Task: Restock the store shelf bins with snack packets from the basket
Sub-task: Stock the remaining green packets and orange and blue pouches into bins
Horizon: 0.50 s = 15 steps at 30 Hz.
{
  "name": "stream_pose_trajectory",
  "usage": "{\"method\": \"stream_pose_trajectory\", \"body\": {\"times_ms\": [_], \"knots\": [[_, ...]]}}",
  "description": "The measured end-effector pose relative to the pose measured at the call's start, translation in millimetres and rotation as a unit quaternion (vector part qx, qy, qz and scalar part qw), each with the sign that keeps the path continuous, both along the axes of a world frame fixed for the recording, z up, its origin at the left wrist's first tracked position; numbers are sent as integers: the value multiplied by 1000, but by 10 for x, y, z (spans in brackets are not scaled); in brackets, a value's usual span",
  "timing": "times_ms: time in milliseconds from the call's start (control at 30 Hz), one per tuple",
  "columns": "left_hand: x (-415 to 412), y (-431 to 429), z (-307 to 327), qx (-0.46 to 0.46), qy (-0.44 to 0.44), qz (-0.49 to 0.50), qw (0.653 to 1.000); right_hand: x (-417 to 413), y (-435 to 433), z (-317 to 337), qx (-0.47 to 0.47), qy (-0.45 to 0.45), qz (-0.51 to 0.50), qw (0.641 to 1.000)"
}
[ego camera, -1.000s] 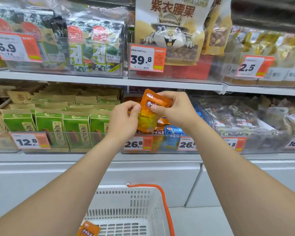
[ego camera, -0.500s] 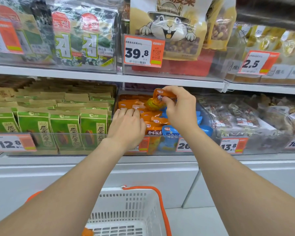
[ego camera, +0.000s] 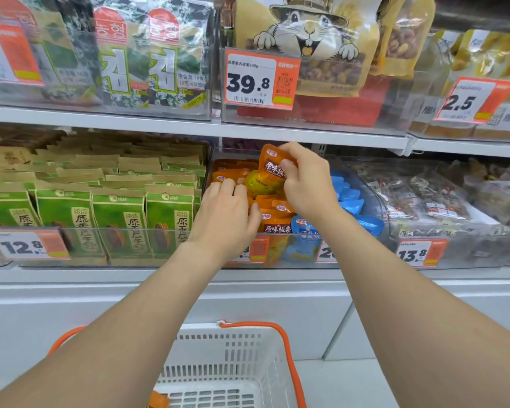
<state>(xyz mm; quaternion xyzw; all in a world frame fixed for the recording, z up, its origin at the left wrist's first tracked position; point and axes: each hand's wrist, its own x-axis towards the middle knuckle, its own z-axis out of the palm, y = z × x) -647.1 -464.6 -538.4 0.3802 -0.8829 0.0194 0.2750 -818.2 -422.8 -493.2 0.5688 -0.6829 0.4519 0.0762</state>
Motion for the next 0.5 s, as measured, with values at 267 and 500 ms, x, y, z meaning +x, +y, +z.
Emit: {"method": "stream_pose_trajectory", "body": {"times_ms": [267,500], "knots": [[47,-24,-80,-19,55,-48,997,240,-191,-109,242,115,-17,963],[139,-41,-87,2,109,-119,987,387,-272,-43,334,111,-14,936]]}}
